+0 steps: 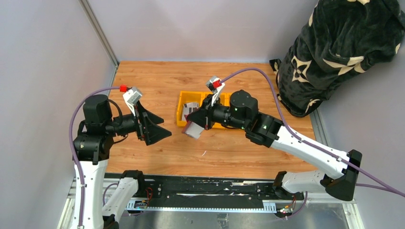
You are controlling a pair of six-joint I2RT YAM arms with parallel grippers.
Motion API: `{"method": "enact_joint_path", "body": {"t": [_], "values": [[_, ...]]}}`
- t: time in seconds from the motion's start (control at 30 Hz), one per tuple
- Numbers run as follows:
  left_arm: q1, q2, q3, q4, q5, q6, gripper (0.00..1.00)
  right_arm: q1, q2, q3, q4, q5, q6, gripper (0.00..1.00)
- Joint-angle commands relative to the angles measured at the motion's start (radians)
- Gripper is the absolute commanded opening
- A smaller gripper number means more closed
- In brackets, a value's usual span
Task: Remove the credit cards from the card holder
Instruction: Open the card holder.
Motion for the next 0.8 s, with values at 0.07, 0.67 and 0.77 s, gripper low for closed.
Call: {"method": "enact_joint_path", "body": {"t": [0.07, 0.67, 0.77], "values": [[-0.001, -0.023, -0.037, -0.012, -0.029, 0.082, 0.94, 0.014, 0.057, 0.168, -0.186, -0.132, -0.124, 0.0], [-0.002, -0.167, -0.131, -0.013, -0.005, 0.261, 0.97, 0.311, 0.249, 0.46, -0.342, 0.581, -0.039, 0.0], [-0.002, -0.208, -0.153, -0.013, -0.024, 0.319, 1.0, 0.365, 0.294, 0.544, -0.354, 0.676, -0.041, 0.0]]}}
